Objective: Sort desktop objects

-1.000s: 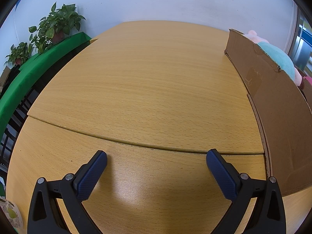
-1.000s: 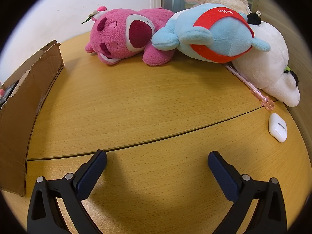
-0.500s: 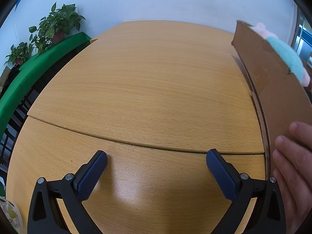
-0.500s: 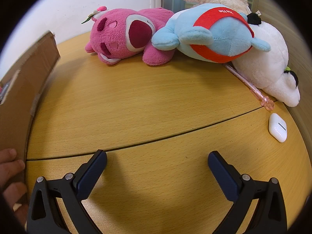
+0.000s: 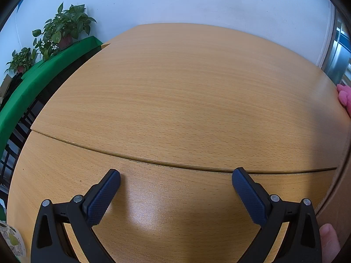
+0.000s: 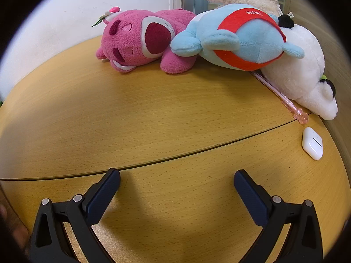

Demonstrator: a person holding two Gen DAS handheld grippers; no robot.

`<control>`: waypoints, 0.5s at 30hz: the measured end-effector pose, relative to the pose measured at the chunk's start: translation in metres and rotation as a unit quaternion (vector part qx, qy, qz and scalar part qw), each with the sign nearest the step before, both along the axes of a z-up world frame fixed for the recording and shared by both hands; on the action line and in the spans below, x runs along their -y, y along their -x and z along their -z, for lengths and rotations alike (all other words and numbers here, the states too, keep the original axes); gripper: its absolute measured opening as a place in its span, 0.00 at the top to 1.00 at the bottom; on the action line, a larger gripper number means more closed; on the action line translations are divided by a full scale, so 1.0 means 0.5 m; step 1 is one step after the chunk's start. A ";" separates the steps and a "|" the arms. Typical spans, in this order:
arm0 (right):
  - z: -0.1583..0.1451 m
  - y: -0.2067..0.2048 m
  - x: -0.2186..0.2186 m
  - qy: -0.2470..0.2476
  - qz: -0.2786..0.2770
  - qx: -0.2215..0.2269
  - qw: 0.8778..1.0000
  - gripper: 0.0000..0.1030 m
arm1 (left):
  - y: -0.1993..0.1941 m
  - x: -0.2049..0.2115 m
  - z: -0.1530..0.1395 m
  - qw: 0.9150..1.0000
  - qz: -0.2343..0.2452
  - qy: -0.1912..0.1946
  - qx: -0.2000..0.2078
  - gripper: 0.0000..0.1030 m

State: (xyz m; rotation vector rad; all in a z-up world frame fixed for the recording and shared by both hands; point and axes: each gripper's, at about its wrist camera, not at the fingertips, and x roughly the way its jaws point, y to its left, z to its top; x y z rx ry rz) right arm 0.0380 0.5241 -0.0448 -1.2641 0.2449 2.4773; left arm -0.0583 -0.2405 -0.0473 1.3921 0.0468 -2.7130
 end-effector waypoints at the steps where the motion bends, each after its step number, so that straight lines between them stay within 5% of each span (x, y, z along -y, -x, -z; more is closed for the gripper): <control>1: 0.000 0.000 0.000 0.000 0.000 0.000 1.000 0.00 | 0.000 -0.001 0.000 1.000 0.000 0.000 -0.001 0.00; 15: -0.002 -0.004 -0.019 0.000 0.000 0.000 1.000 0.00 | 0.000 0.000 0.001 1.000 0.000 0.000 0.000 0.00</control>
